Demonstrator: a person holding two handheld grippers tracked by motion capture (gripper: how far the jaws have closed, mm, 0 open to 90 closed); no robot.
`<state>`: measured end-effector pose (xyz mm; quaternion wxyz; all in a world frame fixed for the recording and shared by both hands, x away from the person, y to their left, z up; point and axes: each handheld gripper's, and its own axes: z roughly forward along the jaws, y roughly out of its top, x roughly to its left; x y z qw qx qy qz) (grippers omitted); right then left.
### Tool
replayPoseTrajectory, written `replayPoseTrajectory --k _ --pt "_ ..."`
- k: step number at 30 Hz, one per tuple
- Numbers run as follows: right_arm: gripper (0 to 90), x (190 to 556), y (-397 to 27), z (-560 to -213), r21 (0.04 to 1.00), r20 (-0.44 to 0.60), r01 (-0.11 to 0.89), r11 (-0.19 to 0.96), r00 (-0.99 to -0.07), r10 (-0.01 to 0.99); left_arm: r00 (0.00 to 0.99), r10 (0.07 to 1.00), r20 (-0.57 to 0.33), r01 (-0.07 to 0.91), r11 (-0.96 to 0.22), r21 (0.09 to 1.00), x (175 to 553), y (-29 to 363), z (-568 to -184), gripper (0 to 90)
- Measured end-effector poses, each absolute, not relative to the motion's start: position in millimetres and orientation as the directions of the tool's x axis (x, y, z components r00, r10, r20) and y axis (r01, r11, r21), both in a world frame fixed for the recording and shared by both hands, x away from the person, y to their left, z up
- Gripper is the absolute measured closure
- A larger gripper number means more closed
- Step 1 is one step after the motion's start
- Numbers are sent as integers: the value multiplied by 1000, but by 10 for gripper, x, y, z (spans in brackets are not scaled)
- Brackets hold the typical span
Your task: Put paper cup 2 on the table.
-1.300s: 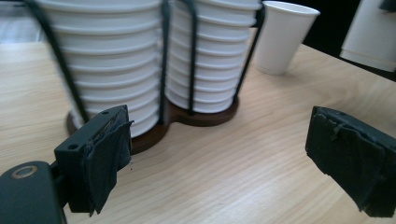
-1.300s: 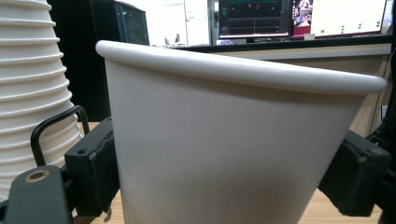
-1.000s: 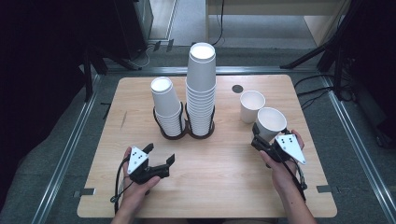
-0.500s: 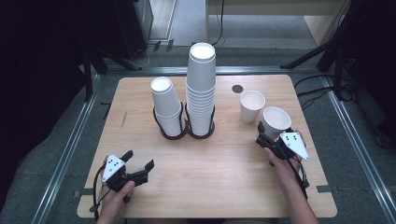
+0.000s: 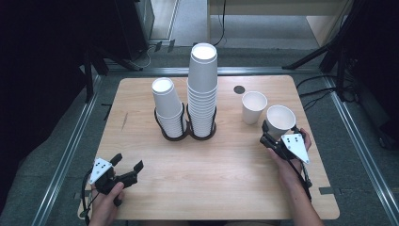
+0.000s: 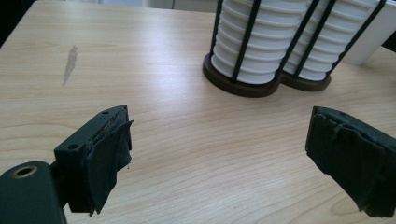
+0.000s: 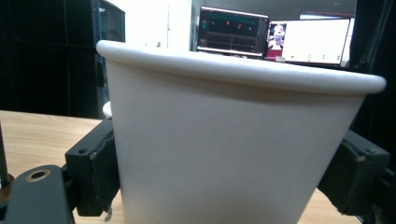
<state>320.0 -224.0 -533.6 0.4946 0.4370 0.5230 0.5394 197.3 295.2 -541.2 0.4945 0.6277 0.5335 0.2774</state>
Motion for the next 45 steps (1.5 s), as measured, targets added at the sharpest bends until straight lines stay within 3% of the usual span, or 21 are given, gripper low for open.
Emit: replayPoseTrajectory --k 23,34,45 --pt "136 3297 -2270 -5503 996 -43 73 51 -107 993 233 952 -200 400 93 912 1983 3132 -5463 72" --pt "135 3300 -2192 -5535 988 -105 103 115 -105 989 232 951 -202 404 95 910 1987 3123 -5466 73" --pt "135 3323 -2240 -5508 982 -60 172 76 -99 993 235 951 -202 407 93 909 1991 3120 -5467 73"
